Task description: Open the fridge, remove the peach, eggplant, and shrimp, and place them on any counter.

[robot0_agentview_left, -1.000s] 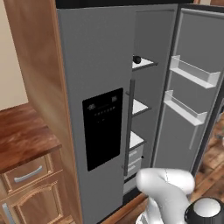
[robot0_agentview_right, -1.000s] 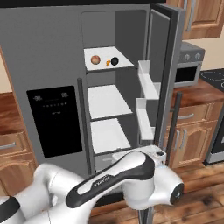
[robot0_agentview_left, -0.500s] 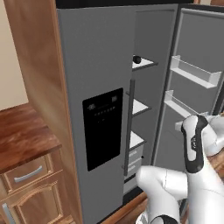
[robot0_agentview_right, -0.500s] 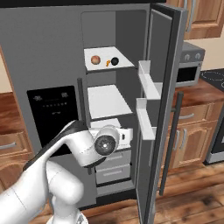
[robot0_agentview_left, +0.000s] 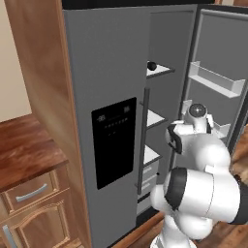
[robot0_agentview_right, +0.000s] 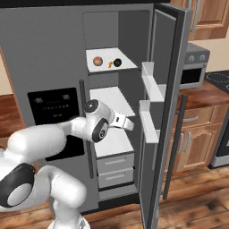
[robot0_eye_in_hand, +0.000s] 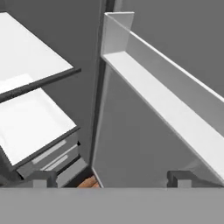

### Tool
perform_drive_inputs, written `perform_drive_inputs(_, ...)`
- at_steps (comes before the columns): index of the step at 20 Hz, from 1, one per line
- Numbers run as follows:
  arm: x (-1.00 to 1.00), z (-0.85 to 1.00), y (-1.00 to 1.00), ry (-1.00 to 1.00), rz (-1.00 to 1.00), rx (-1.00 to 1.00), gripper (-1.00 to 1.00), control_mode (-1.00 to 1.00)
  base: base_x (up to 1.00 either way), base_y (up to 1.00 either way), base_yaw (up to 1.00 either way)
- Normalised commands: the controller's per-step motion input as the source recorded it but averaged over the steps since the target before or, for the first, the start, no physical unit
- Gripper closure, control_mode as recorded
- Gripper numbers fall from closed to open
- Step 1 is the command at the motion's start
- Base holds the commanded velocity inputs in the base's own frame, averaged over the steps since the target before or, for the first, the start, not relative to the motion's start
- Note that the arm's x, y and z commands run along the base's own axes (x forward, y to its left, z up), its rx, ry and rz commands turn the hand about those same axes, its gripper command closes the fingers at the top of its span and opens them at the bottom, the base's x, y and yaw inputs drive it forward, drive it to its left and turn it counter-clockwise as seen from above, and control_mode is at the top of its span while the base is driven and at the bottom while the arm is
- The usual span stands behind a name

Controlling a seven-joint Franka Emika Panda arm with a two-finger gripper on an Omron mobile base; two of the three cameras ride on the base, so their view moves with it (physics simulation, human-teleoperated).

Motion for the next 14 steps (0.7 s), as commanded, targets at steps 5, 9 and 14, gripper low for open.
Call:
perform_drive_inputs(5,0.81,0.0,-0.71,0.37,-0.32,-0.01,-1.0,-1.0,0.0,0.0,0.0)
perform_drive_inputs(9,0.4,-0.04,-0.69,0.26,-0.21,0.0,-1.0,-1.0,0.0,0.0,0.0)
perform_drive_inputs(14,0.17,-0.32,-0.73,0.09,-0.05,0.0,-1.0,-1.0,0.0,0.0,0.0)
